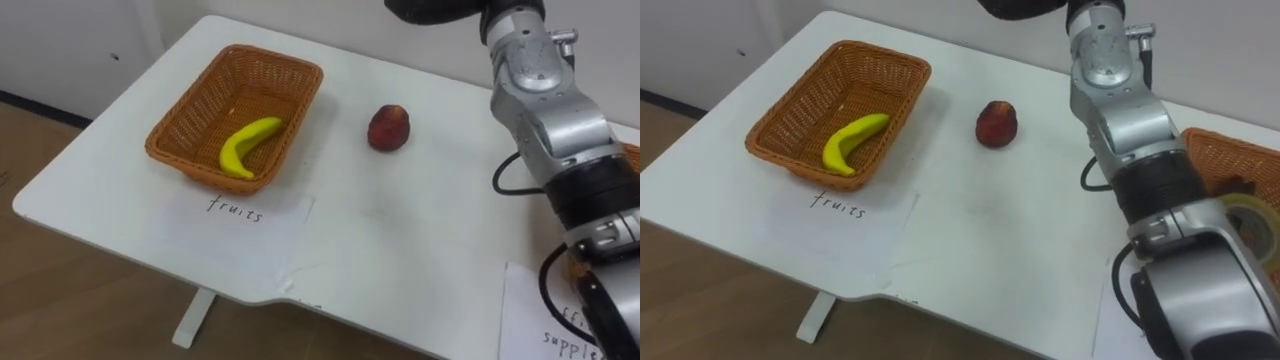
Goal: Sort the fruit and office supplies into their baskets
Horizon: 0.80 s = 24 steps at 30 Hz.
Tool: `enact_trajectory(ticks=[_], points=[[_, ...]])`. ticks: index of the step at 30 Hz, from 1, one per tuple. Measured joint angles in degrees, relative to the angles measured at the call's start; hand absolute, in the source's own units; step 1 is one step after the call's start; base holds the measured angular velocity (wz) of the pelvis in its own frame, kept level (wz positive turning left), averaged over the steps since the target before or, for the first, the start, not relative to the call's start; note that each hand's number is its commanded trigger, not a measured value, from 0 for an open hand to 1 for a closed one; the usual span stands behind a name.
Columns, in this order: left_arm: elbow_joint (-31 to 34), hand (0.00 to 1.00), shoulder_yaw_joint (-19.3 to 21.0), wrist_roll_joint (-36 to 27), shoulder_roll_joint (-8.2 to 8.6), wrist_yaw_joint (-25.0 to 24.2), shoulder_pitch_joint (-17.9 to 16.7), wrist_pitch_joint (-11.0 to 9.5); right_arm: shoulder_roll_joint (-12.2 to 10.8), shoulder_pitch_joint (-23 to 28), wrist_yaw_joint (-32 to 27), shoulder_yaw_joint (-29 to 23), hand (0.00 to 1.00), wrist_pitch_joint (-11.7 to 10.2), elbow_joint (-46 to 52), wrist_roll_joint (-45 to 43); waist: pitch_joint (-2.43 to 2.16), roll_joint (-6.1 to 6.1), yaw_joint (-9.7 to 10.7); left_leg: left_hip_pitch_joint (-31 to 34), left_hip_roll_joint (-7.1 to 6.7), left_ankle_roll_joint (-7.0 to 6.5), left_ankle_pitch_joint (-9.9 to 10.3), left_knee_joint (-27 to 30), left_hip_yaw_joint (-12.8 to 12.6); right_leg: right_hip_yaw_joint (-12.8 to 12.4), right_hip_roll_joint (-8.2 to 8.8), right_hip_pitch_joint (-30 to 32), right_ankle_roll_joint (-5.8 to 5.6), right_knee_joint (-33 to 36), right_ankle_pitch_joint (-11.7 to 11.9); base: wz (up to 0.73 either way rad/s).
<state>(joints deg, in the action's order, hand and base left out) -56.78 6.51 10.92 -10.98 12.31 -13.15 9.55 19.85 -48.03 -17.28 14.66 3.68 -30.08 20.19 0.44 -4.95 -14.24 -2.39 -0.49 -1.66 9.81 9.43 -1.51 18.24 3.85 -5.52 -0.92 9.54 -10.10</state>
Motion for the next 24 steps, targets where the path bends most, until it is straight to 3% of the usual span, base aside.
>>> enact_trajectory(ticks=[12,24], points=[[1.17,0.00,0.10,3.38,0.38,0.06,0.43,-0.75,0.00,0.70,-1.23,-2.44,0.00,-1.31,-0.99,2.51,0.13,0.25,0.25,0.23,-0.05,0.00,0.00,0.17,-0.22,-0.04,0.04,0.01,0.00,-0.04,0.00,0.01],[1.72,0.00,0.01,3.67,1.55,1.00,0.45,0.16,0.00,5.49,1.92,-2.47,0.00,-1.11,-3.68,4.53,-0.29,1.62,-0.01,1.13,-0.16,0.01,-0.01,0.20,-0.57,0.16,0.06,1.08,0.01,0.01,0.01,0.00]])
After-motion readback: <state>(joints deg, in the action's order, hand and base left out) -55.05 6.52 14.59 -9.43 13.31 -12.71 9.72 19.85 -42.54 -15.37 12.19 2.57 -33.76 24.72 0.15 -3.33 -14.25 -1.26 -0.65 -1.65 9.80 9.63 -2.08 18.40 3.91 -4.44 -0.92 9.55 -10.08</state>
